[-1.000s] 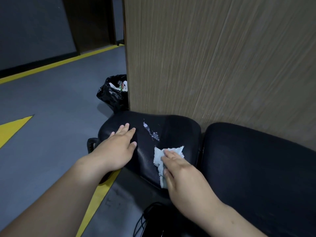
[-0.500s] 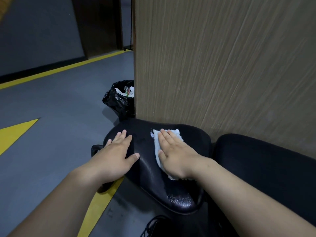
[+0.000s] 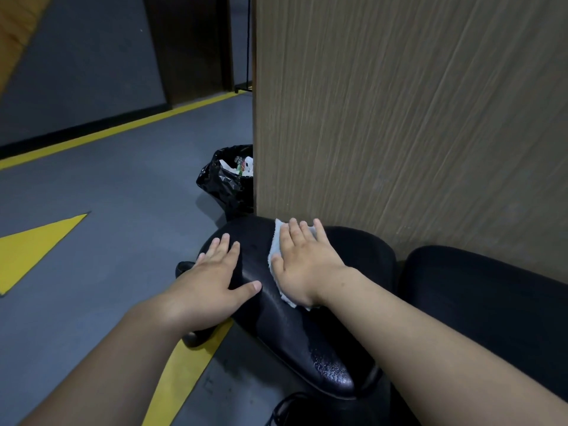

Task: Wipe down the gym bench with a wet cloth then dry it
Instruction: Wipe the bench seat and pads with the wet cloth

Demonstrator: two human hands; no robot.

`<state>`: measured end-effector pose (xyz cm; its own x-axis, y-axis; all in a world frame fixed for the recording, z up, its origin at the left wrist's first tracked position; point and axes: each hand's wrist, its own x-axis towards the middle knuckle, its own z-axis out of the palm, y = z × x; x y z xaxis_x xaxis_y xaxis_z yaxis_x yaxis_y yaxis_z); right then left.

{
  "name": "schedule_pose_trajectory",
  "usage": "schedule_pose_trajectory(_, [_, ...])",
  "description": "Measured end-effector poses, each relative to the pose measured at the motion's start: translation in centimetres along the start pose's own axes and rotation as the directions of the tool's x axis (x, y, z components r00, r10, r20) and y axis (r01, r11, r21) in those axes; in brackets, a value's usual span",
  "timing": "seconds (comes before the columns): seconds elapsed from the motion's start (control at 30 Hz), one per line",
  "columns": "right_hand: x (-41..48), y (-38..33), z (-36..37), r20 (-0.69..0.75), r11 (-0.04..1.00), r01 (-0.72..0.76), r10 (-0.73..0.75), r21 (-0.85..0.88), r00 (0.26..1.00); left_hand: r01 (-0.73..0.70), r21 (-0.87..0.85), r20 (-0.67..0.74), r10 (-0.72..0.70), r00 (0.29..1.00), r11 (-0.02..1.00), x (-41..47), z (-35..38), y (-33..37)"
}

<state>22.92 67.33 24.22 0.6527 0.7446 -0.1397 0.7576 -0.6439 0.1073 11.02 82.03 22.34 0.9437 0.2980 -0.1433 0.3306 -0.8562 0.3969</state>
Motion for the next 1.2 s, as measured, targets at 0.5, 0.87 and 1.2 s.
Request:
schedule_pose_trajectory(0.5, [-9.9, 6.1, 3.0, -0.023, 0.987, -0.077, 0.081, 0.144, 0.996, 0.051, 0.021, 0.006, -0.051, 0.999, 0.998, 0.2, 0.5, 0.5])
schedule_pose_trajectory(0.87, [-10.1, 2.3, 3.0, -0.102, 0.988, -0.023, 0.039, 0.153, 0.994, 0.053, 0.038, 0.014, -0.054, 0.998, 0.998, 0.1, 0.6, 0.3])
schedule_pose_trajectory(1.2, [-10.5, 2.6, 3.1, -0.154, 0.984, 0.118, -0.097, 0.137, 0.983, 0.023, 0.025, -0.026, -0.022, 0.999, 0.999, -0.5, 0.7, 0.1])
